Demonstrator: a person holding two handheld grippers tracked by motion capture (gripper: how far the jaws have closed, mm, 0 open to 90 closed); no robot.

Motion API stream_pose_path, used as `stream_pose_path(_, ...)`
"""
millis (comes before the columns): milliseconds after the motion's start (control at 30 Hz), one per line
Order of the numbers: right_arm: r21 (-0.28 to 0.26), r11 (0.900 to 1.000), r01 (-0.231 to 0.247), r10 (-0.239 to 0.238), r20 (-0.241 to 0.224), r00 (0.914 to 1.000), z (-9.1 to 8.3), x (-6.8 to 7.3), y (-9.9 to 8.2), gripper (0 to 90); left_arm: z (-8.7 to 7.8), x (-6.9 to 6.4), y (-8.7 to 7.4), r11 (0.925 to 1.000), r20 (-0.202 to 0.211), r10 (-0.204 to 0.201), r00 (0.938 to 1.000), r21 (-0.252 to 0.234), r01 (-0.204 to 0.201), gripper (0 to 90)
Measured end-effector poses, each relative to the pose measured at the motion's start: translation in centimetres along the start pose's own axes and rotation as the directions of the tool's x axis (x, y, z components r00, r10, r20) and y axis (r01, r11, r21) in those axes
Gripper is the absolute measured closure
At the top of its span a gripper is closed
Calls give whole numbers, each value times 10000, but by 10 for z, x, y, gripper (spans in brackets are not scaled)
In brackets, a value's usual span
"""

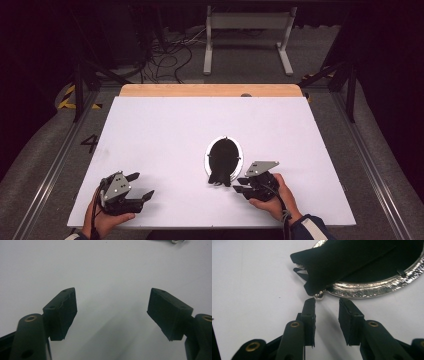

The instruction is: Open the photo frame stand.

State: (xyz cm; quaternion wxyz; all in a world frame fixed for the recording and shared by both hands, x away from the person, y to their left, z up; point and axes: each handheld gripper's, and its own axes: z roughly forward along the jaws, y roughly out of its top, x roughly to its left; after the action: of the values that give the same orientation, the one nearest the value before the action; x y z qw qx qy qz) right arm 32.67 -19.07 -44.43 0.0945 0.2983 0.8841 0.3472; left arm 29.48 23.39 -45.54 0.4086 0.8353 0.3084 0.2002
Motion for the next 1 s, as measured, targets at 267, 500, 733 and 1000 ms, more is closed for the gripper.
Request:
stream_pose_path(267,290,9994,-210,199,387,9991,12,10,10,571,6,-1,-1,9995,129,101,9999,305,-105,235)
stream_pose_path(500,298,9978,-586,559,855,9948,18,17,12,575,9,-3,2,9989,199,233,9995,409,-241,226)
stream_pose_path(733,223,9975,-671,651,818,9945,16,13,9,646,9,-4,3,9988,231,296,9993,390,-305,222)
stream_pose_path(1000,214,9955,-927,914,578,9941,11,3,6,694,10,-6,3,9990,316,215,9993,398,-227,219)
